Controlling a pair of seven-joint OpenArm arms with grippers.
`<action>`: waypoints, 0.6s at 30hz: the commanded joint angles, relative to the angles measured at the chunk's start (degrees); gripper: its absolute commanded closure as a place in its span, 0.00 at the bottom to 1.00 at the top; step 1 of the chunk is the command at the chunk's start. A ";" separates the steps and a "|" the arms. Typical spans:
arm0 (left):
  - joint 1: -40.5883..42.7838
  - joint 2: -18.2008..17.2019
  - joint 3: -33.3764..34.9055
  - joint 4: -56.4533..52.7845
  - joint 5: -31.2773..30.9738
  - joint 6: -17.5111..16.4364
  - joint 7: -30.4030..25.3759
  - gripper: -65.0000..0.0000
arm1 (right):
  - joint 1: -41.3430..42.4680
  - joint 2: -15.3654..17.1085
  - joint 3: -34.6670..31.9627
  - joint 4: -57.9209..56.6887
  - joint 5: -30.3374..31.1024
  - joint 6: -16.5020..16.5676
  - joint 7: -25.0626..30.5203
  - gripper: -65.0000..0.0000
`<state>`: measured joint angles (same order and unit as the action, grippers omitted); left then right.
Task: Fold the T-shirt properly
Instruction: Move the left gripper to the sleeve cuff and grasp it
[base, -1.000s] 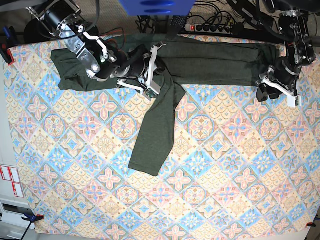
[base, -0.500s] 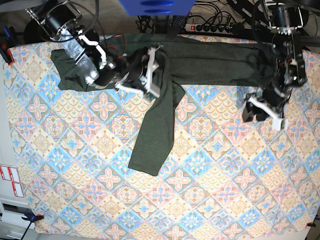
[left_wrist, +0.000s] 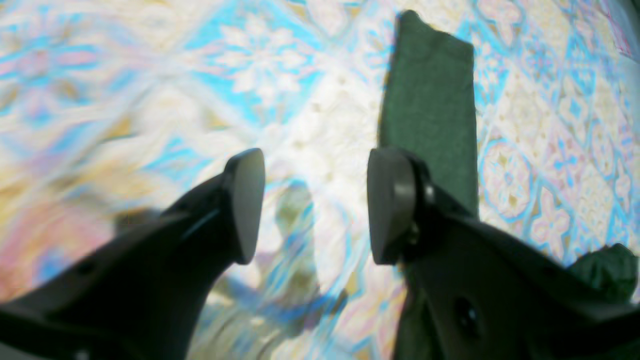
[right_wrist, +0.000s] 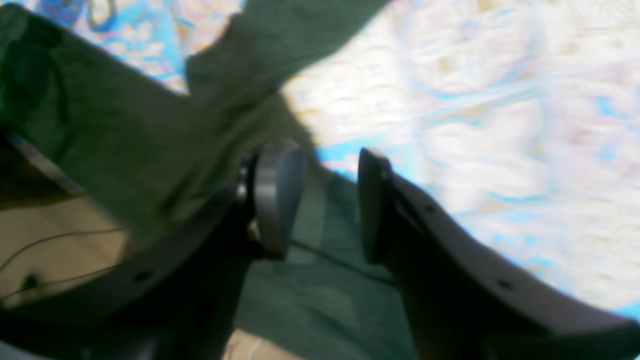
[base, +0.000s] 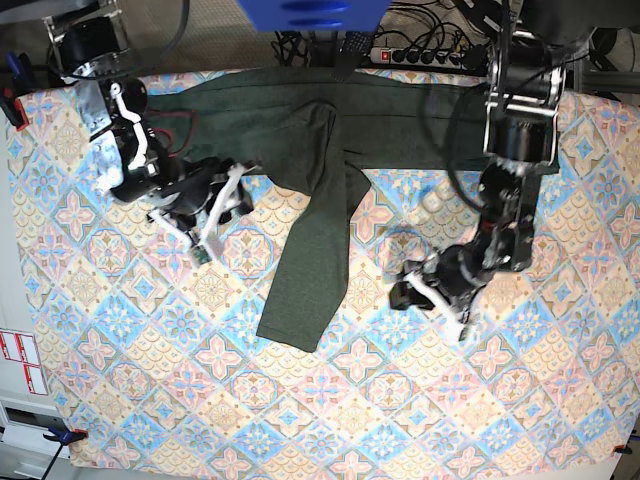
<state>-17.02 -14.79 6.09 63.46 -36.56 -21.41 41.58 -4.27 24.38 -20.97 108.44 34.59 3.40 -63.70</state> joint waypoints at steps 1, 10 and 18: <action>-4.57 2.00 0.64 -3.29 0.73 -0.44 -1.36 0.50 | 0.19 0.72 1.32 0.96 0.71 0.34 1.24 0.67; -13.27 11.58 1.08 -18.85 7.94 -0.44 -2.77 0.50 | -2.54 0.89 8.00 1.05 0.88 0.34 1.59 0.67; -13.18 14.92 1.08 -24.03 13.22 -0.44 -5.76 0.50 | -2.45 0.89 8.00 1.23 0.88 0.34 1.59 0.67</action>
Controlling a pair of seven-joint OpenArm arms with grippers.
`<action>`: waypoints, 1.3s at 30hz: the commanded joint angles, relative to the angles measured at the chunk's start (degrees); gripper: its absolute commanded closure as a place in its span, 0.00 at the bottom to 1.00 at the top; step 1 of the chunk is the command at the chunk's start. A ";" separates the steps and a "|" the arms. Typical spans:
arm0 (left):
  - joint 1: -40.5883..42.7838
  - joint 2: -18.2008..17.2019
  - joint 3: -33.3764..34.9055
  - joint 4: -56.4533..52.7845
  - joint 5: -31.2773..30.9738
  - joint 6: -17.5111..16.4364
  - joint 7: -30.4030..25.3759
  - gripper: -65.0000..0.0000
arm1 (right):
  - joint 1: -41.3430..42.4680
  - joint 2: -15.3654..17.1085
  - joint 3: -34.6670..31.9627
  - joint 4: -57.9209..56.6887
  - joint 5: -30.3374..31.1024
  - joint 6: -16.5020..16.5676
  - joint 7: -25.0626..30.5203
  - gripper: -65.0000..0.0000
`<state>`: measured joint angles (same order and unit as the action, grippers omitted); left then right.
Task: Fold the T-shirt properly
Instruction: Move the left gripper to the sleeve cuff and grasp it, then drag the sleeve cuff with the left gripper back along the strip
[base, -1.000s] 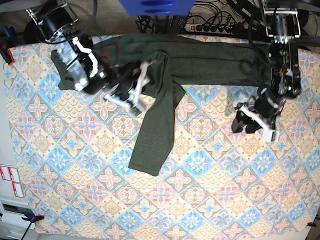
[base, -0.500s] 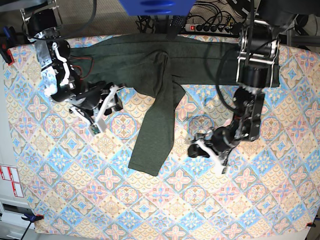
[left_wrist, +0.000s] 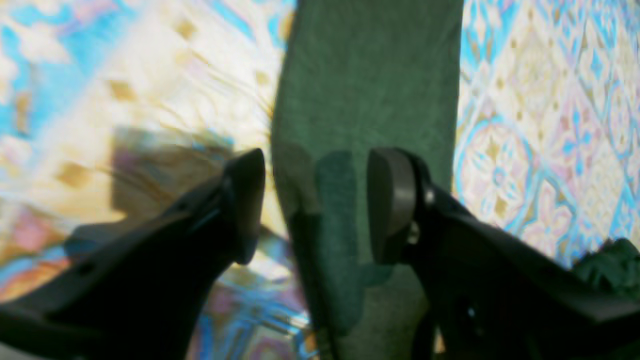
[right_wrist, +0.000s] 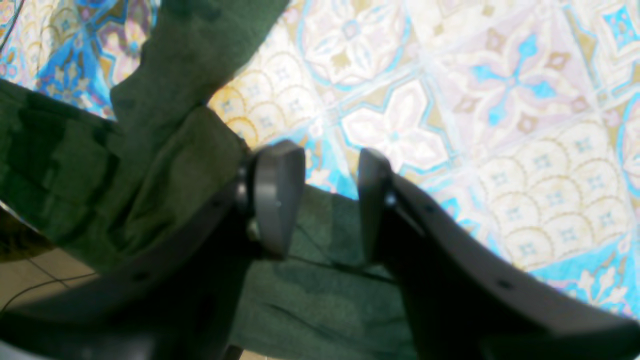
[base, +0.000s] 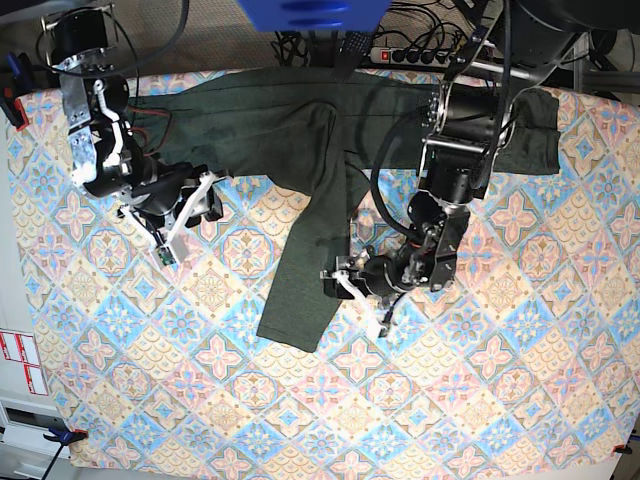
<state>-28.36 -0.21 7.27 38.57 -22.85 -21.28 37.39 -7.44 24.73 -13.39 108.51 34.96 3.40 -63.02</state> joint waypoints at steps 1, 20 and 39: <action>-1.57 0.52 -0.10 0.86 -0.40 -0.57 -1.56 0.50 | 0.72 0.54 0.42 1.16 0.51 0.34 0.91 0.67; 1.68 1.92 4.21 3.15 -0.93 -0.66 -1.56 1.00 | 0.63 0.54 0.42 1.25 0.51 0.34 0.91 0.67; 33.59 -14.34 0.34 56.25 -1.02 3.56 -1.03 1.00 | -0.51 0.46 0.51 1.25 0.51 0.34 1.00 0.67</action>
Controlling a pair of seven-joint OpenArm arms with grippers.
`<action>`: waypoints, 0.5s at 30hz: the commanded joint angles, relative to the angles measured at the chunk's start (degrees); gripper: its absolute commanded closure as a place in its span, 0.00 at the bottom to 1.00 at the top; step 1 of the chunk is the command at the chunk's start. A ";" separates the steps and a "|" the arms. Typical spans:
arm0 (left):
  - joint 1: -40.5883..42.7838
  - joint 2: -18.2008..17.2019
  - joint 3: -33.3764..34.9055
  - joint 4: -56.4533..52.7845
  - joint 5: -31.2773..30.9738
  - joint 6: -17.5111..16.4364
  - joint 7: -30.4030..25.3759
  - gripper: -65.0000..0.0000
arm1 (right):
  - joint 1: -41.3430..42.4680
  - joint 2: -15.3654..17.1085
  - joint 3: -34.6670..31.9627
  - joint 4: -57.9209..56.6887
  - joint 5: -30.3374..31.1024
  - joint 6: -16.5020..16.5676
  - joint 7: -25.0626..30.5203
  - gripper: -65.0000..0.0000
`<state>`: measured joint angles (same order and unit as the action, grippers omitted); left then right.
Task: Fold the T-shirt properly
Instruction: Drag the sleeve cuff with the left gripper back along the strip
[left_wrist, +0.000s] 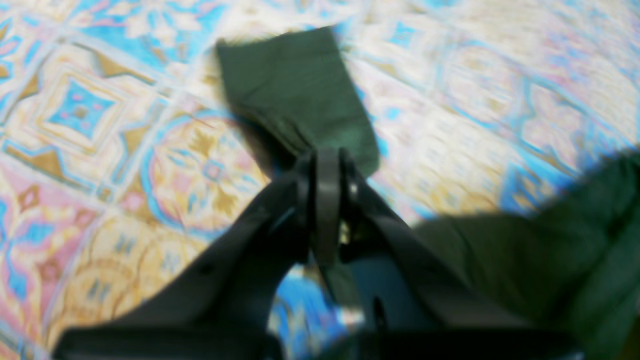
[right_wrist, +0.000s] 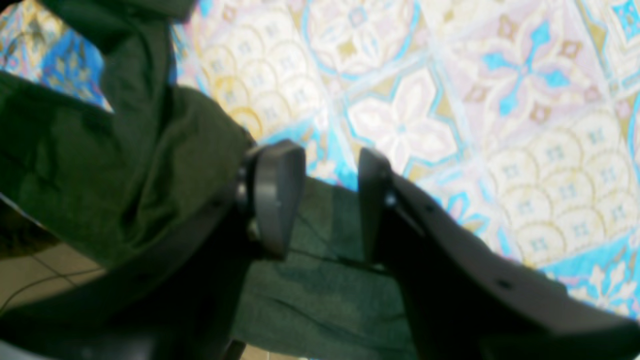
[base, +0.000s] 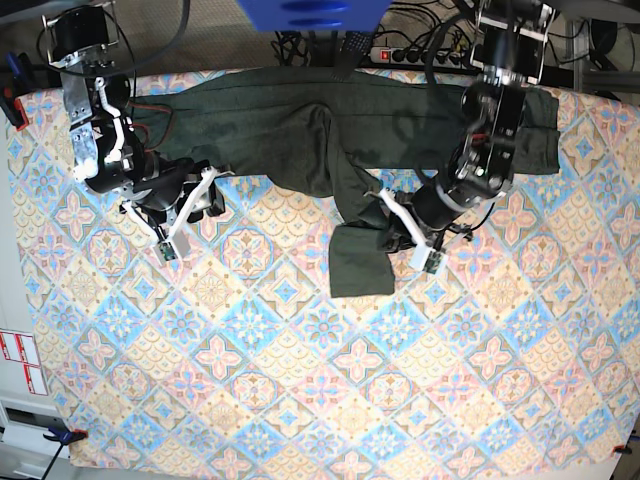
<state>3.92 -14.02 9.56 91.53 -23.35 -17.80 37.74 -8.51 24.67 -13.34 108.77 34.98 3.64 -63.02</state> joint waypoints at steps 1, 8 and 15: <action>3.51 -0.62 -3.63 5.49 -0.51 0.09 -1.38 1.00 | 0.56 0.52 0.46 0.99 0.49 0.10 1.00 0.67; 17.57 -0.88 -15.06 19.90 -0.51 -0.09 -1.38 1.00 | 0.56 0.52 0.29 0.90 0.49 0.10 1.00 0.67; 28.21 -0.88 -22.71 24.12 -0.51 -0.09 -1.74 1.00 | 0.56 0.52 -0.06 0.81 0.49 0.10 1.00 0.67</action>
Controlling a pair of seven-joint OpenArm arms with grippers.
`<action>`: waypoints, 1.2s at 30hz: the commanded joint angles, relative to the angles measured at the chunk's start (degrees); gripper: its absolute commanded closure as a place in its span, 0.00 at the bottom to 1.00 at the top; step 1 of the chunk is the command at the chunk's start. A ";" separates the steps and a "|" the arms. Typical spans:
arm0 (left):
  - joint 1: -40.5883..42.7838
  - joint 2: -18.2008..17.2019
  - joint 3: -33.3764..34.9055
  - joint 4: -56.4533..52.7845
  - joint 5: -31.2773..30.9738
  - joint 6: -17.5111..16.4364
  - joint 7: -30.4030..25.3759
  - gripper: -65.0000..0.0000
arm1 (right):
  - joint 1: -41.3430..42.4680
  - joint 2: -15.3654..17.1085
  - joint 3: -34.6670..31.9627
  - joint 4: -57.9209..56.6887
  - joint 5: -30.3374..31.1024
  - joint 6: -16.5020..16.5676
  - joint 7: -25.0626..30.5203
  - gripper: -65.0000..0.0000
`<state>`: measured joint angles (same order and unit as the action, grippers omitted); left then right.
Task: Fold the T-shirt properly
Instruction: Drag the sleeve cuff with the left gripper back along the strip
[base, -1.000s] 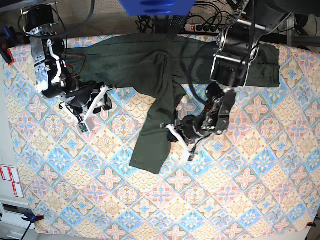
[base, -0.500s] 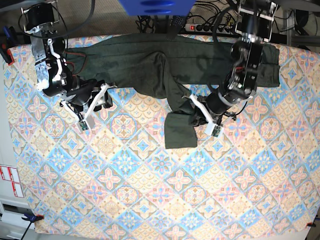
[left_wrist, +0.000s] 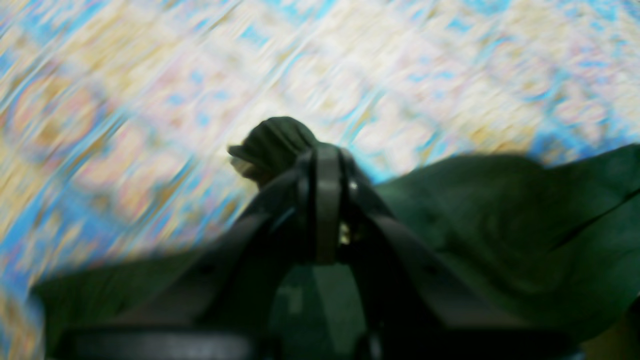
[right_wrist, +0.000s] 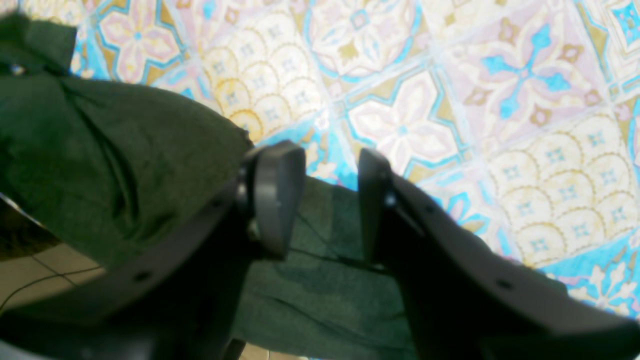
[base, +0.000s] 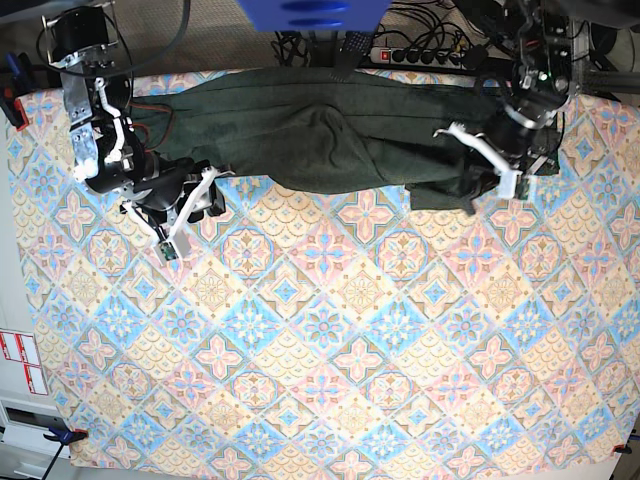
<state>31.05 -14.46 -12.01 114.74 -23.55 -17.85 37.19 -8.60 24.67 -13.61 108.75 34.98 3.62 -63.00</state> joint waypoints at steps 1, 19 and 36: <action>2.31 -0.27 -2.01 0.91 -0.32 -0.04 -1.19 1.00 | 0.64 0.52 0.20 0.83 0.49 0.12 0.98 0.67; 10.49 0.96 -9.92 0.29 0.30 0.04 5.05 0.92 | 0.56 0.43 -0.33 0.83 0.49 0.21 0.89 0.67; -7.53 0.88 -13.26 -9.64 0.39 -0.13 16.13 0.46 | 0.64 0.43 -1.12 0.83 0.49 0.21 0.89 0.67</action>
<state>24.51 -13.04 -24.88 106.10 -23.03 -17.85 53.23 -8.60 24.47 -15.11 108.75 34.96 3.79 -62.96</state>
